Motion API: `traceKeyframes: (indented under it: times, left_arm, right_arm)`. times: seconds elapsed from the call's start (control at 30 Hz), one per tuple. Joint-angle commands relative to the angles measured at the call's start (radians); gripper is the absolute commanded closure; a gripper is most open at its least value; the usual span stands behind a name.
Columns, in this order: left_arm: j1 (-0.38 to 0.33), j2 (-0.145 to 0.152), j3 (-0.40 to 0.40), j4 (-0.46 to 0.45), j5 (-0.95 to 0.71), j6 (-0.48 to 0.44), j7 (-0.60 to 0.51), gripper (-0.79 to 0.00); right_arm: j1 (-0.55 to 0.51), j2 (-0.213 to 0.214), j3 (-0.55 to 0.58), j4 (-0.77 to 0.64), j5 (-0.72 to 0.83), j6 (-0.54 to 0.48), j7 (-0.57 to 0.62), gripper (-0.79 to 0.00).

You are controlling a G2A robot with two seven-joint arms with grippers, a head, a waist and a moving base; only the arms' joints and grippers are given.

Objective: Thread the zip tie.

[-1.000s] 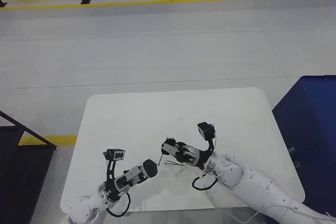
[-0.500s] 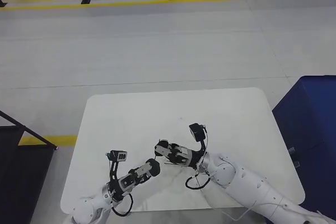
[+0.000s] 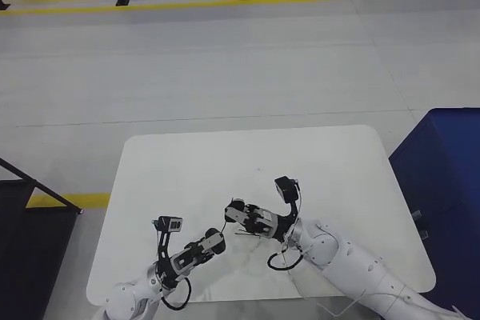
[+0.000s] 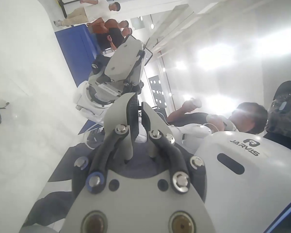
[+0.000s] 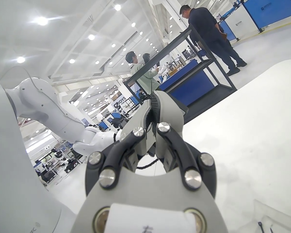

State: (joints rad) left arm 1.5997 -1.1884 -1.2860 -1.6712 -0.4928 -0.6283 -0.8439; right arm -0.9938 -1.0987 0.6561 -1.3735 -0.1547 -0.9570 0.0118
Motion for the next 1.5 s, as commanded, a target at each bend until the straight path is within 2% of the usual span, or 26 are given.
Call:
traceKeyframes:
  times: [0.0, 0.03, 0.07, 0.1, 0.2, 0.43, 0.5, 0.57, 0.63, 0.67, 0.73, 0.83, 0.9, 1.13, 1.17, 1.2, 1.3, 1.33, 1.47]
  left_arm:
    - [0.000, 0.001, 0.002, 0.000, 0.004, 0.002, 0.003, 0.000]
    - [0.000, 0.001, 0.003, 0.002, 0.005, 0.005, 0.006, 0.000]
    - [0.000, 0.001, 0.003, 0.003, 0.003, 0.013, 0.010, 0.000]
    - [-0.001, 0.002, 0.002, 0.003, 0.001, 0.017, 0.012, 0.000]
    - [-0.001, 0.002, 0.003, 0.003, -0.015, 0.025, 0.013, 0.000]
    - [-0.001, 0.002, 0.003, 0.003, -0.015, 0.025, 0.013, 0.000]
    - [-0.008, 0.003, -0.013, -0.005, 0.029, 0.002, 0.028, 0.000]
    - [0.001, 0.004, -0.075, -0.028, 0.268, -0.124, 0.159, 0.000]
    - [0.027, -0.007, -0.132, -0.079, 0.589, -0.226, 0.362, 0.000]
    - [0.042, -0.015, -0.148, -0.114, 0.753, -0.251, 0.468, 0.000]
    - [0.069, -0.033, -0.158, -0.171, 1.057, -0.243, 0.671, 0.000]
    - [0.094, -0.053, -0.142, -0.227, 1.560, -0.112, 0.992, 0.000]
    - [0.111, -0.061, -0.093, -0.207, 1.790, -0.019, 1.193, 0.000]
    - [0.111, -0.061, -0.093, -0.207, 1.790, -0.019, 1.193, 0.000]
    - [0.101, -0.060, -0.099, -0.231, 1.819, -0.009, 1.202, 0.000]
    - [0.093, -0.057, -0.112, -0.263, 1.943, 0.049, 1.221, 0.000]
    - [0.140, -0.054, -0.082, -0.291, 2.305, 0.309, 1.350, 0.000]
    - [0.153, -0.054, -0.072, -0.286, 2.379, 0.391, 1.383, 0.000]
    - [0.175, -0.054, -0.046, -0.261, 2.587, 0.618, 1.441, 0.000]
  right_arm:
    - [-0.004, -0.002, 0.008, -0.005, -0.002, -0.004, 0.012, 0.000]
    - [-0.006, -0.002, 0.013, -0.006, 0.001, -0.006, 0.015, 0.000]
    - [-0.008, -0.003, 0.022, -0.007, 0.009, -0.005, 0.010, -0.172]
    - [-0.006, -0.002, 0.026, -0.012, 0.003, -0.018, 0.026, -0.785]
    - [-0.015, -0.001, 0.051, -0.025, 0.017, -0.055, 0.020, -0.785]
    - [-0.015, -0.001, 0.051, -0.025, 0.017, -0.055, 0.020, -0.785]
    - [-0.030, 0.000, 0.059, -0.032, 0.057, -0.015, 0.030, -0.785]
    - [-0.040, 0.008, 0.077, -0.027, 0.159, 0.038, 0.070, -0.785]
    - [-0.043, 0.023, 0.085, -0.025, 0.327, 0.123, 0.206, -0.785]
    - [-0.041, 0.033, 0.104, -0.025, 0.411, 0.149, 0.277, -0.785]
    - [-0.049, 0.054, 0.145, -0.032, 0.556, 0.212, 0.425, -0.785]
    - [-0.076, 0.087, 0.214, -0.058, 0.722, 0.329, 0.643, -0.785]
    - [-0.085, 0.100, 0.253, -0.079, 0.765, 0.355, 0.712, -0.785]
    - [-0.085, 0.100, 0.253, -0.079, 0.765, 0.355, 0.712, -0.785]
    - [-0.093, 0.099, 0.241, -0.090, 0.777, 0.397, 0.725, -0.785]
    - [-0.094, 0.098, 0.240, -0.099, 0.800, 0.439, 0.737, -0.785]
    - [-0.087, 0.102, 0.248, -0.105, 0.894, 0.603, 0.858, -0.785]
    - [-0.089, 0.105, 0.255, -0.100, 0.918, 0.650, 0.898, -0.785]
    - [-0.100, 0.119, 0.303, -0.093, 0.966, 0.763, 0.999, -0.785]
